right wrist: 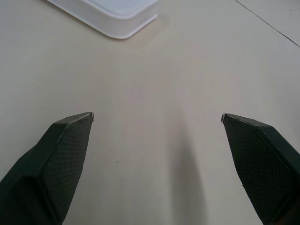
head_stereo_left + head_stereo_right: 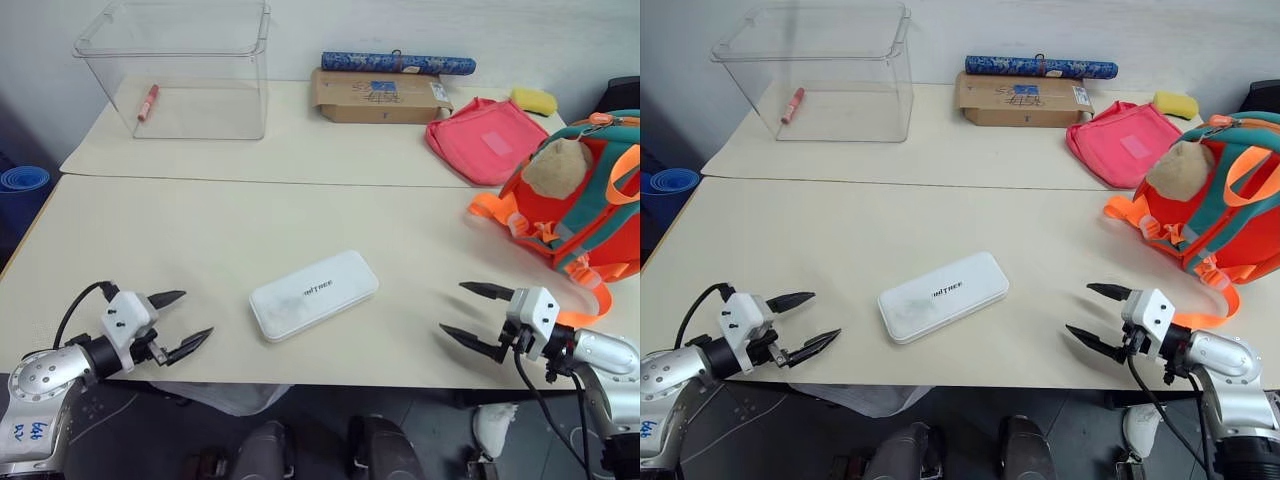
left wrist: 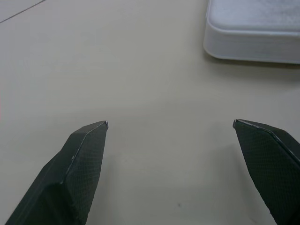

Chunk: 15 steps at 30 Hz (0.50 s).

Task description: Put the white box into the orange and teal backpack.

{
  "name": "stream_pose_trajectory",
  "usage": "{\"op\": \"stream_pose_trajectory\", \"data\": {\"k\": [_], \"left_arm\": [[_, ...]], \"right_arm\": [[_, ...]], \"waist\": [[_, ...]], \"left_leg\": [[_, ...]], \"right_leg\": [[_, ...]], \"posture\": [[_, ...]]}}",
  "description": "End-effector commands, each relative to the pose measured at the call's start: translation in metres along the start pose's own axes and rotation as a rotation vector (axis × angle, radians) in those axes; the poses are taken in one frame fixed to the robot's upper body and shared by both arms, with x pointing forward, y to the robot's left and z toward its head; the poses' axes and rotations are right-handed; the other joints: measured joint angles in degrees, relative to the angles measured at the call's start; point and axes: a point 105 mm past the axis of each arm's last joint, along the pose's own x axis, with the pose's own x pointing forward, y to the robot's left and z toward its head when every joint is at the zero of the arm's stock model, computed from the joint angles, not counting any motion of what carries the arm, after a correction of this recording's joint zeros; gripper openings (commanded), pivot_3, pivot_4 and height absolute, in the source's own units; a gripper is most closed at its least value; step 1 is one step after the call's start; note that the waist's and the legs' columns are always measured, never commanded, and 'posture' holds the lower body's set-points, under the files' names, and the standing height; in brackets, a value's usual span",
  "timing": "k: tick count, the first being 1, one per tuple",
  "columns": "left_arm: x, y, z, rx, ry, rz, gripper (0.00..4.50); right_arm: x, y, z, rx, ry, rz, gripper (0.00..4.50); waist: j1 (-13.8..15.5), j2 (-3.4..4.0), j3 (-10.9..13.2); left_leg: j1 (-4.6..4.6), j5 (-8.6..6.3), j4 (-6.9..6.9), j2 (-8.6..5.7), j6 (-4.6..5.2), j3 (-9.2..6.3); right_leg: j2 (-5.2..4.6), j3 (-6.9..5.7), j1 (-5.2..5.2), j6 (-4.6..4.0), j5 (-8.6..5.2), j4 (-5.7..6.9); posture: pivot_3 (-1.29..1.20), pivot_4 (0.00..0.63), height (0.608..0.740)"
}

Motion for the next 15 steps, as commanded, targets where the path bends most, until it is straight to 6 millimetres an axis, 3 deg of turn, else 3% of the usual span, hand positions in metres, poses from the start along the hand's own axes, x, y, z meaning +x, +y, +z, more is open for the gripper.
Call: {"op": "stream_pose_trajectory", "data": {"k": [1,4,6,10,13,15], "left_arm": [[-0.001,-0.002,0.011,0.035,-0.010,-0.033,4.50],[-0.001,-0.003,0.022,0.029,-0.045,-0.053,4.50],[-0.004,-0.006,0.027,0.032,-0.041,-0.088,4.50],[-0.006,-0.005,0.032,0.047,-0.021,-0.084,3.59],[0.006,-0.027,0.030,0.029,0.000,-0.142,2.84],[0.014,-0.038,0.024,0.021,0.019,-0.168,2.25]], "right_arm": [[-0.001,-0.004,0.010,-0.033,-0.027,-0.003,4.48],[0.005,-0.010,0.020,0.002,-0.054,-0.019,4.48],[0.013,-0.014,0.023,0.089,-0.023,-0.012,4.09],[0.035,-0.010,0.040,0.052,0.002,0.075,2.85],[0.067,-0.019,0.050,-0.023,-0.022,0.057,1.99],[0.083,-0.022,0.047,-0.064,-0.009,0.058,1.36]], "waist": [[0.0,0.00,0.0],[0.0,0.01,0.0],[-0.3,0.03,0.0],[-0.2,0.12,0.1],[-0.4,0.14,0.1],[-0.3,0.15,0.1]], "left_leg": [[0.00,0.00,0.00,0.00,0.00,0.00],[0.00,0.00,0.00,0.00,-0.01,0.00],[0.00,0.01,0.03,0.00,0.00,0.00],[0.01,0.01,0.00,0.03,-0.05,-0.03],[0.00,0.00,-0.01,0.02,-0.05,-0.03],[-0.01,0.00,0.01,-0.01,-0.04,-0.01]], "right_leg": [[0.00,0.00,0.00,0.00,0.00,0.00],[0.00,-0.02,0.00,0.00,0.00,0.01],[0.00,0.01,0.00,0.00,0.00,0.02],[0.00,-0.01,-0.03,-0.04,-0.02,0.02],[0.00,-0.02,-0.03,-0.05,-0.03,-0.01],[0.00,-0.01,-0.03,-0.05,-0.03,0.00]], "posture": [[0.00,0.150,0.740],[0.00,0.150,0.740],[0.00,0.150,0.740],[0.00,0.150,0.740],[0.00,0.150,0.740],[0.00,0.150,0.740]]}}
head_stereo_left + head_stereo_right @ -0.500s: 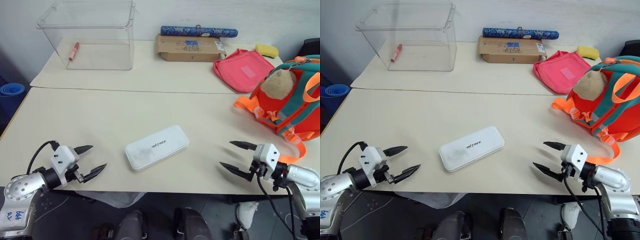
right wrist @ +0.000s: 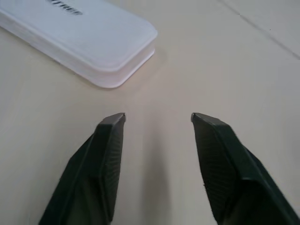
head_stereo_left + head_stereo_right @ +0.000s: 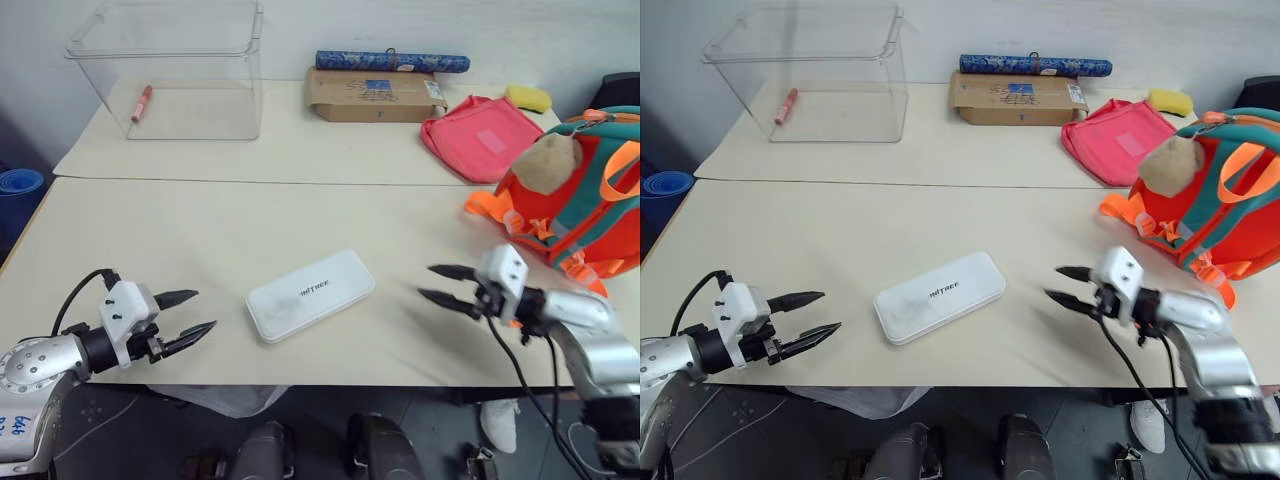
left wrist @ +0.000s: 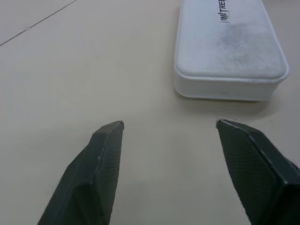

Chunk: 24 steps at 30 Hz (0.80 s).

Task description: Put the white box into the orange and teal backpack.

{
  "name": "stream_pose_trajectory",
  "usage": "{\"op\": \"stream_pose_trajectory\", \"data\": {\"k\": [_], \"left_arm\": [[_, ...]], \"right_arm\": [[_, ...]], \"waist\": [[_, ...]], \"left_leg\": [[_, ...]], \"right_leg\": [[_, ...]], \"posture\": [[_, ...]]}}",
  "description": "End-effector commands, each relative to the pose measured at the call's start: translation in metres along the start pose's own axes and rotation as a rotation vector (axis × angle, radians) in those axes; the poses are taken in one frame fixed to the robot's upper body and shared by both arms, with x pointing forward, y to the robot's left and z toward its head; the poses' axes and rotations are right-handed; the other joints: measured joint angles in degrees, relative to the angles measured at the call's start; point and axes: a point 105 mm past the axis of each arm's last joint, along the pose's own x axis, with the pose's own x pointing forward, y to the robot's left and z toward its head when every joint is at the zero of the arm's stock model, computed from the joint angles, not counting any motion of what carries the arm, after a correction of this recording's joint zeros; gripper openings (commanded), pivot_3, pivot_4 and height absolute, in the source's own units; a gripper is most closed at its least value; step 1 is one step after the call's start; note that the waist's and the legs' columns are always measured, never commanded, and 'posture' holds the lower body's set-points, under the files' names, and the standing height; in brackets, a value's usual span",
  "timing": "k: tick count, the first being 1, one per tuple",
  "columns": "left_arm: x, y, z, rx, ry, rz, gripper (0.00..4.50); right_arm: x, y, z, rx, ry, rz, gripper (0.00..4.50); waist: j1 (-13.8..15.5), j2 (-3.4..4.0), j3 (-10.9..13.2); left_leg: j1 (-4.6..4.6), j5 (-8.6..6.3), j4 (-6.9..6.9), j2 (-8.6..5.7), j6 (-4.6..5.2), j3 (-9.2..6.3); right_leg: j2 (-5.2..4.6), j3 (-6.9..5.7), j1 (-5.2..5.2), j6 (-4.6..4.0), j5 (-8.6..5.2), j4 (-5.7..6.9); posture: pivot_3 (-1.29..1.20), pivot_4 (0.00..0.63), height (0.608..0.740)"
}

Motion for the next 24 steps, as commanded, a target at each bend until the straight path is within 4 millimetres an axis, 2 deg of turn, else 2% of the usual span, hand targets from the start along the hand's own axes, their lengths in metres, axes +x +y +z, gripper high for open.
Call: {"op": "stream_pose_trajectory", "data": {"k": [1,4,7,11,13,19,21,24], "left_arm": [[0.014,-0.018,-0.004,-0.002,0.021,-0.042,1.93],[0.024,-0.023,-0.010,-0.014,0.036,-0.035,1.01],[0.030,-0.024,-0.007,-0.030,0.023,-0.032,0.05],[0.040,-0.024,0.000,-0.033,-0.012,-0.047,0.01],[0.048,-0.021,0.004,-0.042,-0.035,-0.045,0.01],[0.071,-0.020,0.011,-0.010,-0.071,-0.098,0.01],[0.086,-0.023,0.016,0.012,-0.093,-0.147,0.01],[0.097,-0.027,0.019,0.022,-0.107,-0.194,0.01]], "right_arm": [[0.020,-0.004,-0.007,-0.078,0.032,-0.003,0.96],[0.037,-0.003,-0.015,-0.096,0.051,0.041,0.00],[0.046,-0.003,-0.015,-0.101,0.036,0.062,0.00],[0.060,0.001,-0.008,-0.101,-0.019,0.073,0.00],[0.058,0.010,-0.003,-0.090,-0.044,0.120,0.00],[0.029,0.036,-0.003,-0.054,-0.027,0.229,0.00],[0.015,0.041,-0.004,-0.037,-0.003,0.214,0.00],[-0.001,0.043,-0.006,-0.014,0.041,0.169,0.00]], "waist": [[0.2,0.00,0.0],[0.4,0.00,0.0],[0.2,0.01,0.0],[0.1,0.02,0.0],[0.1,0.03,0.0],[0.9,0.08,0.0],[1.6,0.07,0.0],[1.7,0.07,0.0]], "left_leg": [[0.01,0.00,-0.01,0.00,-0.01,-0.01],[-0.06,0.00,-0.02,-0.03,-0.01,-0.09],[-0.12,0.04,0.04,-0.07,0.06,-0.09],[-0.09,0.08,0.10,-0.07,0.08,-0.08],[-0.09,0.12,0.09,-0.03,0.01,-0.13],[-0.12,0.14,0.08,-0.08,0.06,-0.27],[-0.11,0.14,0.11,-0.14,0.10,-0.29],[-0.11,0.15,0.13,-0.15,0.10,-0.30]], "right_leg": [[0.01,-0.01,0.00,0.00,0.00,0.01],[0.02,-0.14,-0.02,0.00,0.00,0.02],[0.01,-0.15,0.00,0.00,0.00,0.02],[0.00,-0.15,0.03,0.01,0.01,0.05],[0.04,-0.19,0.03,0.01,0.01,0.08],[0.02,-0.33,0.20,0.05,0.03,0.08],[-0.05,-0.34,0.20,0.05,0.03,0.02],[-0.07,-0.36,0.19,0.05,0.03,0.00]], "posture": [[0.00,0.150,0.740],[0.00,0.150,0.740],[0.00,0.150,0.740],[0.00,0.150,0.740],[0.00,0.150,0.740],[0.00,0.150,0.740],[0.00,0.150,0.740],[0.00,0.150,0.740]]}}
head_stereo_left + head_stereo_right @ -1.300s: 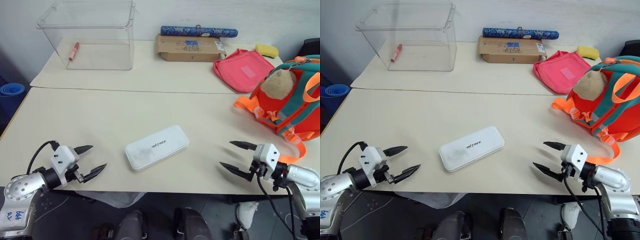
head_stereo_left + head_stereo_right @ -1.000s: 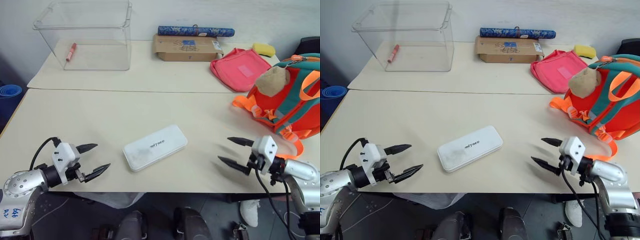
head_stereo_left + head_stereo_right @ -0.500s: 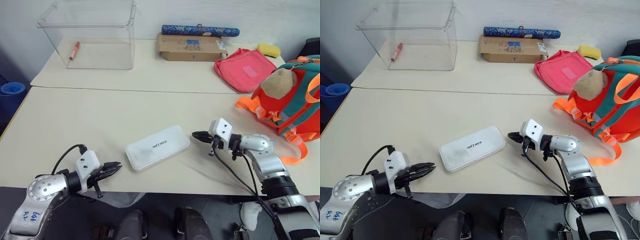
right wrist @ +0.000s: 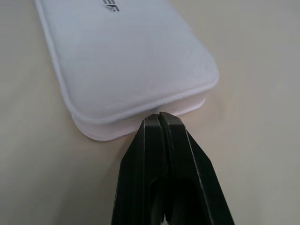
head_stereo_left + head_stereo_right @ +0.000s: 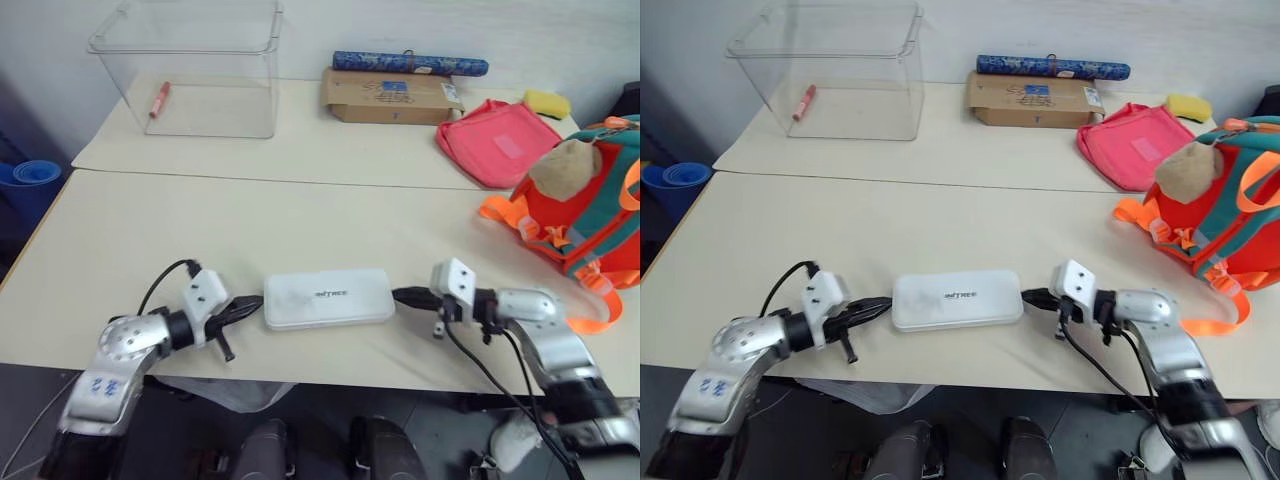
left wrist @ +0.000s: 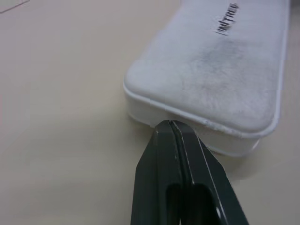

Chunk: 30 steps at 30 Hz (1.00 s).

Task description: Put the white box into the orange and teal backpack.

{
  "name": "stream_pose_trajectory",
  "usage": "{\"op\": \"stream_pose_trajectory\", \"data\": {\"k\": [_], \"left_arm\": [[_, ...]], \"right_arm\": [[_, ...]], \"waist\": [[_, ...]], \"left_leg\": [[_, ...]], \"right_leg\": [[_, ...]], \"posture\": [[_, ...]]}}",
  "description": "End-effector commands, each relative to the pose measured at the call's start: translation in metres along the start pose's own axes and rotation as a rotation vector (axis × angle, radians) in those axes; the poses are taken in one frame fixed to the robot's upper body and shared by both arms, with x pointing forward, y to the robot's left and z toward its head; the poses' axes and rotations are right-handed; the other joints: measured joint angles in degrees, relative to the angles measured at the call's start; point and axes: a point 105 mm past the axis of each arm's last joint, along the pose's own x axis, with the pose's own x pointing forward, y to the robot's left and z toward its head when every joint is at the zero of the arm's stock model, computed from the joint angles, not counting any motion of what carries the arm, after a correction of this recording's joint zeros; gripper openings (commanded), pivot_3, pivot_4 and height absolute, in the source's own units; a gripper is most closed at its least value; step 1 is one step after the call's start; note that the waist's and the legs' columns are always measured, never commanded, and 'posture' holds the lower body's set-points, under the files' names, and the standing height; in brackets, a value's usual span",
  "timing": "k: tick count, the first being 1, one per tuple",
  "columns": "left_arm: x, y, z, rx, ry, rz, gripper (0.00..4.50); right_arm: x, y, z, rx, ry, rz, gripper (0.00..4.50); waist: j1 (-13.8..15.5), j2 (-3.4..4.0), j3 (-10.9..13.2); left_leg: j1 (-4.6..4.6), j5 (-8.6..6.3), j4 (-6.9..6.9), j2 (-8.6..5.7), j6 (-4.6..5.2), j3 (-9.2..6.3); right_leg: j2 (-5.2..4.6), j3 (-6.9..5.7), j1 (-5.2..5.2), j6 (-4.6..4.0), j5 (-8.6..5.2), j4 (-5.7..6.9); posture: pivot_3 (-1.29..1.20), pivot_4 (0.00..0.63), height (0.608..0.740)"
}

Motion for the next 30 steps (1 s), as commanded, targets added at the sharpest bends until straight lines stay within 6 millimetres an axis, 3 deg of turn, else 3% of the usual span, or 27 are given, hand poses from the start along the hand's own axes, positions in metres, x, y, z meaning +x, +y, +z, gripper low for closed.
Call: {"op": "stream_pose_trajectory", "data": {"k": [1,3,8,10,12,14,18,22,30], "left_arm": [[0.018,-0.018,0.010,0.033,-0.051,-0.122,0.01],[0.020,-0.013,0.006,0.036,-0.030,-0.102,0.01],[0.006,0.004,0.006,-0.119,-0.015,-0.071,1.41],[-0.003,0.014,0.009,-0.264,-0.017,-0.071,2.05],[-0.012,0.016,0.004,-0.525,0.077,-0.140,2.67],[-0.023,0.002,0.009,-0.824,0.216,-0.306,3.25],[-0.004,0.016,0.012,-1.010,0.302,-0.248,4.46],[0.015,0.003,0.017,-1.088,0.391,-0.337,4.46],[0.038,-0.003,0.021,-1.093,0.387,-0.336,4.46]], "right_arm": [[-0.010,0.006,0.018,-0.031,-0.039,-0.014,0.00],[-0.022,0.004,0.009,-0.024,0.005,-0.068,0.00],[-0.050,-0.005,-0.007,-0.027,0.093,-0.163,0.00],[-0.057,-0.006,-0.009,-0.031,0.108,-0.175,0.00],[-0.060,-0.007,-0.010,-0.039,0.120,-0.177,0.00],[-0.059,-0.006,-0.010,-0.050,0.124,-0.172,0.00],[-0.054,-0.005,-0.006,-0.073,0.109,-0.153,0.00],[-0.038,0.000,-0.001,-0.097,0.089,-0.102,0.00],[-0.022,0.004,0.003,-0.114,0.065,-0.056,0.00]], "waist": [[0.0,0.00,0.0],[0.0,0.00,0.0],[-0.1,0.00,0.0],[-0.1,0.00,0.0],[-0.1,-0.01,0.0],[0.0,-0.01,0.0],[0.3,0.04,0.0],[0.6,0.00,0.0],[1.4,0.01,0.0]], "left_leg": [[0.00,0.00,0.00,0.00,-0.01,0.00],[0.01,0.00,-0.03,0.01,-0.04,-0.01],[0.02,0.01,-0.04,0.03,-0.05,0.02],[0.01,0.02,-0.03,0.04,-0.05,0.00],[0.01,0.05,-0.01,0.05,-0.05,-0.02],[0.01,0.09,0.01,0.05,-0.05,-0.05],[0.02,0.17,0.02,-0.12,0.03,-0.13],[0.02,0.20,0.08,-0.17,0.07,-0.14],[0.03,0.25,0.21,-0.16,0.03,-0.16]], "right_leg": [[0.00,-0.01,0.00,0.00,0.00,0.00],[0.02,-0.01,-0.01,0.00,0.00,0.01],[0.08,0.00,-0.02,0.00,0.00,0.00],[0.09,-0.01,-0.02,0.00,0.00,0.02],[0.09,-0.01,0.00,0.00,0.00,0.04],[0.12,-0.02,0.02,0.01,-0.01,0.06],[0.16,0.00,0.04,0.05,-0.03,0.13],[0.22,0.02,0.11,0.12,0.01,0.13],[0.13,0.07,0.15,0.12,0.01,0.10]], "posture": [[0.00,0.150,0.740],[0.00,0.150,0.740],[0.00,0.150,0.740],[0.00,0.150,0.740],[0.00,0.150,0.740],[0.00,0.150,0.740],[0.00,0.150,0.740],[0.00,0.150,0.740],[0.00,0.150,0.740]]}}
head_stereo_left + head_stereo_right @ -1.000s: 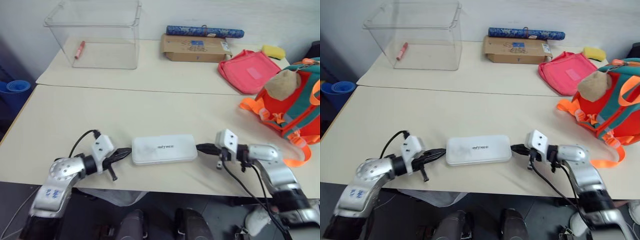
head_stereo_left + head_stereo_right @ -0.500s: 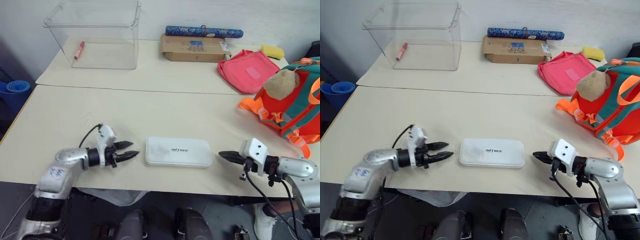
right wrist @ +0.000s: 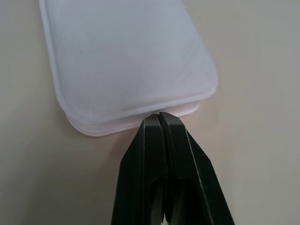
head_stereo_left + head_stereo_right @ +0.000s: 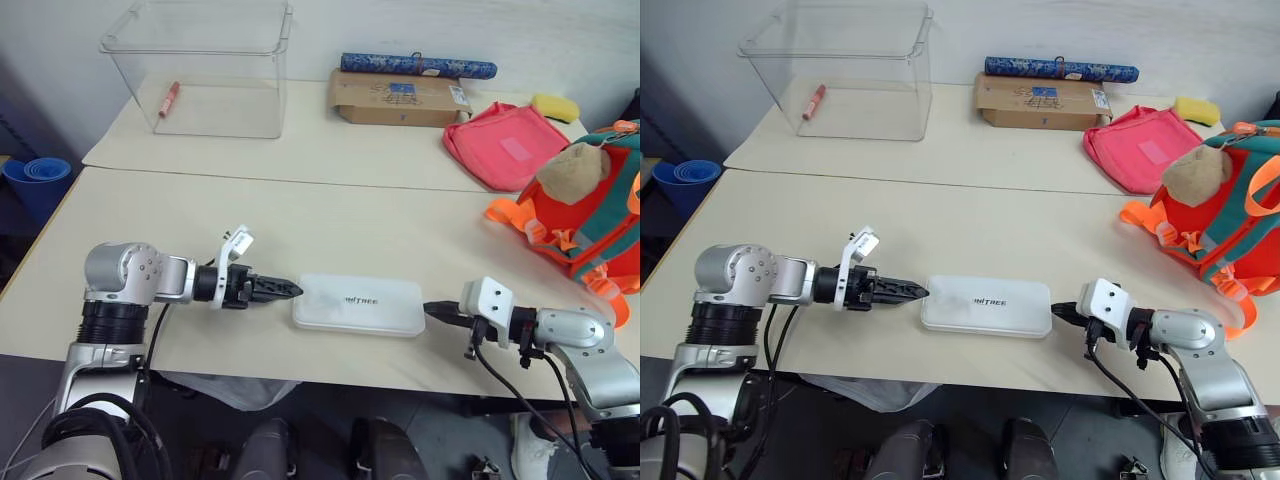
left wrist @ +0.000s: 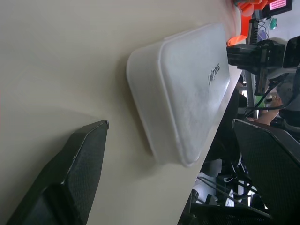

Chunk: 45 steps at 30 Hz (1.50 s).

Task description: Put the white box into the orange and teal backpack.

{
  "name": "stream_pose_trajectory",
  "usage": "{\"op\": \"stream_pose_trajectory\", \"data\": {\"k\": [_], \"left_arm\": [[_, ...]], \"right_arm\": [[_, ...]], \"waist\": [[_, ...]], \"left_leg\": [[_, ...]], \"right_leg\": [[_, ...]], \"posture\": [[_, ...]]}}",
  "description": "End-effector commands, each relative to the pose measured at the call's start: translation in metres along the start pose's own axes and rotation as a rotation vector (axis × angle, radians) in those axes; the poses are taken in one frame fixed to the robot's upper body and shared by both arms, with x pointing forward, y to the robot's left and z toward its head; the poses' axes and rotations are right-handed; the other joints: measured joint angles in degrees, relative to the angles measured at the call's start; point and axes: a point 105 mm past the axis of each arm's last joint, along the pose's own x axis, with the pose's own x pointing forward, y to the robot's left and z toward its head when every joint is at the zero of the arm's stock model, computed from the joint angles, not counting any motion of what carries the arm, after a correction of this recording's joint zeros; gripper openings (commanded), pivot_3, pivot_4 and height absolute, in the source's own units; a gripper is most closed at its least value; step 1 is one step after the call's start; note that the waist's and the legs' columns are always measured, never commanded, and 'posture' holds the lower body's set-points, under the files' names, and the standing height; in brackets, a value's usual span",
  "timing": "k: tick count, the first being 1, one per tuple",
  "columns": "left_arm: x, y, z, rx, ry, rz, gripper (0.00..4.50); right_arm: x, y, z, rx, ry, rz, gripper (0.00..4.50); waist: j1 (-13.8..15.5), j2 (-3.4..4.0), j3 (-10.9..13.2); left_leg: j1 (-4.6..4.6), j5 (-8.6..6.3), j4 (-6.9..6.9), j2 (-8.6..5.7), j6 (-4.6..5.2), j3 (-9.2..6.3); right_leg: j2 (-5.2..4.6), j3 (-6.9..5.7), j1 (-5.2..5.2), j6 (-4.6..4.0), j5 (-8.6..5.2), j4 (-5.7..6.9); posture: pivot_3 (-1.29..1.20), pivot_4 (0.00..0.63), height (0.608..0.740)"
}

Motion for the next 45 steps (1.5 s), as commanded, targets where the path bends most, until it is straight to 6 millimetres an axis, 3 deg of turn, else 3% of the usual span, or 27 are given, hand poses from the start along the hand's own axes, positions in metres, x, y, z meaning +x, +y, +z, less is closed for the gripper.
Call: {"op": "stream_pose_trajectory", "data": {"k": [1,9,12,16,20,22,25,27,31,33,35,39,45], "left_arm": [[0.016,0.003,-0.013,-0.053,0.056,-0.007,4.46],[0.038,-0.010,-0.006,-0.131,0.031,-0.118,4.46],[0.038,-0.011,-0.006,-0.128,0.033,-0.117,3.86],[0.040,-0.017,-0.005,-0.125,0.026,-0.149,2.68],[0.038,-0.027,-0.002,-0.068,0.003,-0.179,1.60],[0.035,-0.025,0.001,0.031,-0.050,-0.153,1.27],[0.029,-0.023,0.003,0.290,-0.154,-0.174,1.27],[0.020,-0.034,0.008,0.587,-0.298,-0.279,1.27],[0.023,-0.036,-0.006,0.935,-0.303,-0.317,1.27],[0.028,-0.045,0.002,1.023,-0.372,-0.313,1.27],[0.030,-0.053,0.003,1.063,-0.406,-0.342,1.27],[0.035,-0.055,-0.001,1.070,-0.402,-0.375,1.27],[0.036,-0.060,0.001,1.070,-0.396,-0.412,1.27]], "right_arm": [[0.004,-0.001,0.010,-0.037,-0.037,0.009,0.00],[0.015,-0.001,0.014,-0.054,-0.058,0.017,0.00],[0.014,0.000,0.013,-0.046,-0.062,0.015,0.00],[0.010,0.001,0.010,-0.032,-0.057,-0.001,0.00],[-0.014,-0.009,0.019,0.051,-0.197,-0.152,0.00],[-0.029,-0.008,0.017,0.112,-0.223,-0.208,0.35],[-0.050,0.003,0.009,0.179,-0.195,-0.250,1.21],[-0.080,0.007,-0.002,0.239,-0.166,-0.403,1.89],[-0.143,0.004,-0.022,0.288,-0.086,-0.738,3.23],[-0.185,0.000,-0.035,0.325,-0.060,-0.949,3.92],[-0.206,0.002,-0.042,0.340,-0.038,-1.044,4.47],[-0.208,-0.004,-0.048,0.343,-0.010,-0.996,4.47],[-0.191,-0.083,-0.043,0.323,-0.127,-0.978,4.47]], "waist": [[0.2,0.00,0.0],[0.3,0.00,0.0],[0.2,0.00,0.0],[0.0,0.00,0.0],[0.2,-0.01,0.0],[0.1,-0.01,0.0],[0.1,0.00,0.0],[0.1,0.03,0.0],[0.2,0.04,0.0],[0.4,0.06,0.0],[0.3,0.06,0.0],[-0.4,0.07,0.0],[-1.9,0.24,0.0]], "left_leg": [[0.00,0.00,0.02,0.00,0.00,-0.02],[0.00,-0.01,0.14,-0.02,0.00,-0.15],[-0.03,-0.02,0.15,-0.05,0.01,-0.16],[-0.04,-0.03,0.14,-0.01,-0.02,-0.15],[-0.08,-0.03,0.16,-0.02,-0.03,-0.15],[-0.07,-0.04,0.16,-0.02,-0.03,-0.16],[-0.01,-0.07,0.09,0.02,-0.09,-0.14],[0.01,-0.09,0.02,0.03,-0.17,-0.07],[-0.06,-0.15,-0.27,0.04,-0.47,0.10],[-0.04,-0.20,-0.32,0.02,-0.43,0.13],[-0.07,-0.27,-0.33,0.01,-0.31,0.12],[-0.04,-0.18,-0.36,0.09,-0.05,0.16],[0.11,-0.08,-0.29,0.05,0.18,0.41]], "right_leg": [[-0.03,0.01,0.01,0.00,0.00,0.01],[-0.06,-0.05,0.11,0.01,0.01,0.00],[-0.06,-0.06,0.11,0.01,0.01,0.00],[0.00,-0.06,0.07,0.02,0.01,0.00],[0.00,-0.07,0.07,0.02,0.01,-0.02],[0.01,-0.07,0.10,0.02,0.01,-0.04],[0.06,-0.04,0.11,0.01,0.01,-0.07],[0.06,0.01,0.06,-0.01,0.00,-0.11],[0.01,0.11,-0.12,-0.06,0.01,-0.26],[-0.04,0.13,-0.10,-0.07,0.03,-0.30],[-0.11,0.13,-0.11,-0.03,0.07,-0.37],[-0.03,0.12,-0.11,-0.04,0.08,-0.38],[-0.07,0.30,-0.11,0.03,0.14,-0.21]], "posture": [[0.00,0.150,0.740],[0.00,0.150,0.740],[0.00,0.150,0.740],[0.00,0.150,0.740],[0.00,0.150,0.740],[0.00,0.150,0.740],[0.00,0.150,0.740],[0.00,0.150,0.740],[0.00,0.150,0.740],[0.00,0.150,0.740],[0.00,0.150,0.740],[0.00,0.150,0.740],[0.00,0.150,0.740]]}}
